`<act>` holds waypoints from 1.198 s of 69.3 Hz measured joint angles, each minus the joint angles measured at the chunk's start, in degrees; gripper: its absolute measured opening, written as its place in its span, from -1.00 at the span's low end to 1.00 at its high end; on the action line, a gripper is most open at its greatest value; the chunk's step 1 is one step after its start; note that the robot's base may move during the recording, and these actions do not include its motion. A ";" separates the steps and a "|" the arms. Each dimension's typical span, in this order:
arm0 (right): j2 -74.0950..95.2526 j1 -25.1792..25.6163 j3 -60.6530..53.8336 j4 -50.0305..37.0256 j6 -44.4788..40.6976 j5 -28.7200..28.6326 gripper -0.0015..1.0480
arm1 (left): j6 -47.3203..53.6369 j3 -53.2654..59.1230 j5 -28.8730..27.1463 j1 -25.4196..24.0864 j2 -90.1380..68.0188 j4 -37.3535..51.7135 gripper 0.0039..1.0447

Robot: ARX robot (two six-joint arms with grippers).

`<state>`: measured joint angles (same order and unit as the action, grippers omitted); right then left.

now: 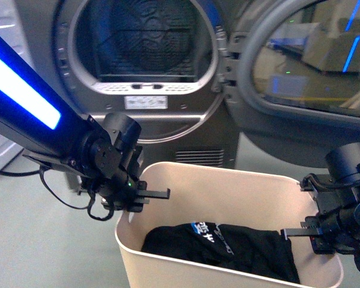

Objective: Move hamper under clothes hanger

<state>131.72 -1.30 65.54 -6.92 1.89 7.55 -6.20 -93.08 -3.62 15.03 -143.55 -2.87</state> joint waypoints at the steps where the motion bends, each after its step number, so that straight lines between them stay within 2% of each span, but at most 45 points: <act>1: 0.00 0.20 0.07 0.00 -0.04 0.11 -0.95 | 0.02 0.00 0.04 0.15 0.00 0.04 -0.93; 83: 0.15 0.42 0.07 0.00 -0.15 -0.26 -0.95 | 0.04 0.02 -0.24 0.31 0.33 0.13 -0.93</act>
<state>131.87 -0.89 65.60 -6.92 1.74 7.29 -6.15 -93.06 -3.86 15.33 -143.22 -2.74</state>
